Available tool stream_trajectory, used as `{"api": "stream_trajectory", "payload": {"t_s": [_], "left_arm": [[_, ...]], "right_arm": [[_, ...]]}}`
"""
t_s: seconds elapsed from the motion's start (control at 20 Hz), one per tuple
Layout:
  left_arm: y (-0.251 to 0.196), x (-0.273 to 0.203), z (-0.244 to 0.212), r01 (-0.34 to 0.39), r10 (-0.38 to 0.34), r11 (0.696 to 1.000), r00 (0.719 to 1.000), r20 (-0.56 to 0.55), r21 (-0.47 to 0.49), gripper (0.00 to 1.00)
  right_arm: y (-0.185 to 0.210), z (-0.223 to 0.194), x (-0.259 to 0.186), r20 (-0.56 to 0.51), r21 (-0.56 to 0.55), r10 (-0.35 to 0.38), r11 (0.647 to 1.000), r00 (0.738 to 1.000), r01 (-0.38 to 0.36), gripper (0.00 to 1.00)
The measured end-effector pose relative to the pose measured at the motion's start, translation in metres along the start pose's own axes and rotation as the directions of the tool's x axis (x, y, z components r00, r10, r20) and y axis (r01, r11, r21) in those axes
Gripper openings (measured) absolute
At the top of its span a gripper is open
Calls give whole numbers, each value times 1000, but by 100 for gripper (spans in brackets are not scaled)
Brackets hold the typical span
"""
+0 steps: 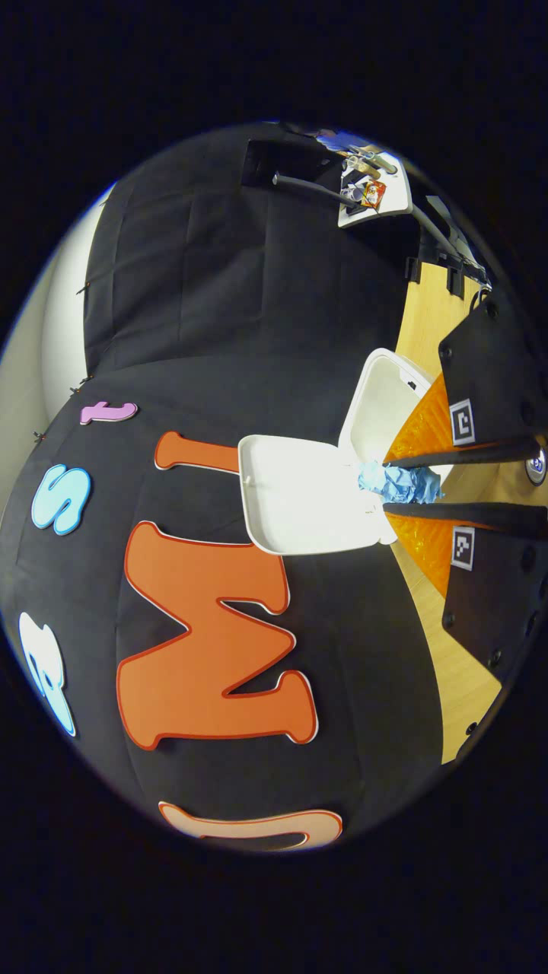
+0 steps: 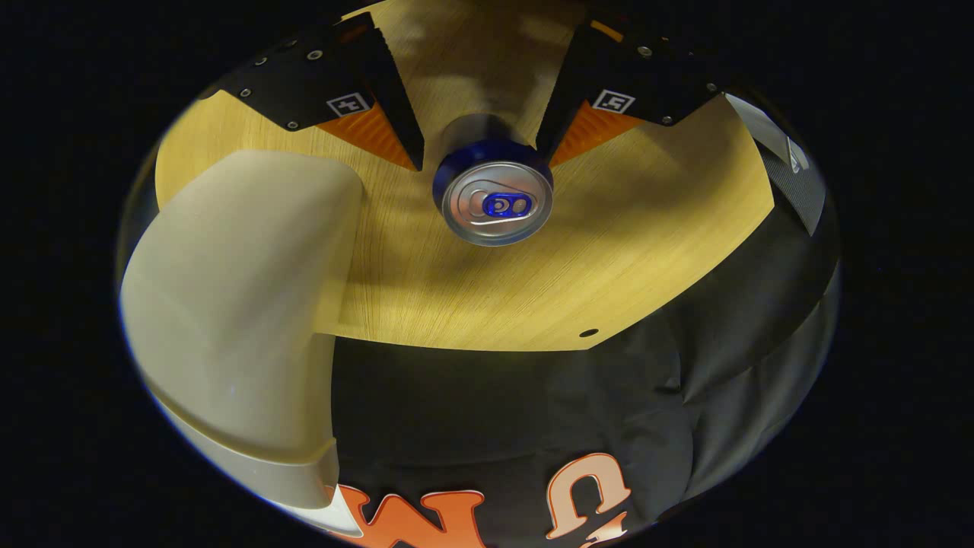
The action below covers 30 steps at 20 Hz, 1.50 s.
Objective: Press the lid of the desktop garbage bin to open it, pick up the crumpled paper on the desktop and throw it into the bin, then pick up the pop can on the desktop and drop it into the bin, and finally close the garbage bin lid.
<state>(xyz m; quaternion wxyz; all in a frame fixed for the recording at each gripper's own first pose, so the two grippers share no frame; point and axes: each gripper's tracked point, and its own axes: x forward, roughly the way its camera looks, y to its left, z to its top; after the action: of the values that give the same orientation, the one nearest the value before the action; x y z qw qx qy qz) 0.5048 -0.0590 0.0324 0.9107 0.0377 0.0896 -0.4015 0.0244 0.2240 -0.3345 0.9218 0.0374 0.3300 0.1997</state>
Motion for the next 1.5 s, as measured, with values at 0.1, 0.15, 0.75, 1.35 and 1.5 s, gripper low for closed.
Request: {"api": "stream_trajectory", "payload": {"t_s": [0.1,0.15,0.75,1.35,1.5], "left_arm": [[-1,13,-6,9,-9,1000,1000,-15,-7,25],[-1,23,-7,11,-11,1000,1000,-15,-15,25],[-13,71,-26,30,-34,997,997,-63,-73,25],[-24,91,-38,-14,6,997,994,-109,-74,25],[-27,96,-50,-20,9,997,991,-136,-77,28]], "right_arm": [[0,0,5,4,5,6,1000,1000,-6,85],[-1,1,5,4,8,9,1000,1000,-10,81],[-12,13,-22,20,65,-17,998,1000,15,77],[-69,1,-95,50,172,-216,964,975,204,77],[-83,-3,-111,48,199,-260,949,965,246,72]]}}
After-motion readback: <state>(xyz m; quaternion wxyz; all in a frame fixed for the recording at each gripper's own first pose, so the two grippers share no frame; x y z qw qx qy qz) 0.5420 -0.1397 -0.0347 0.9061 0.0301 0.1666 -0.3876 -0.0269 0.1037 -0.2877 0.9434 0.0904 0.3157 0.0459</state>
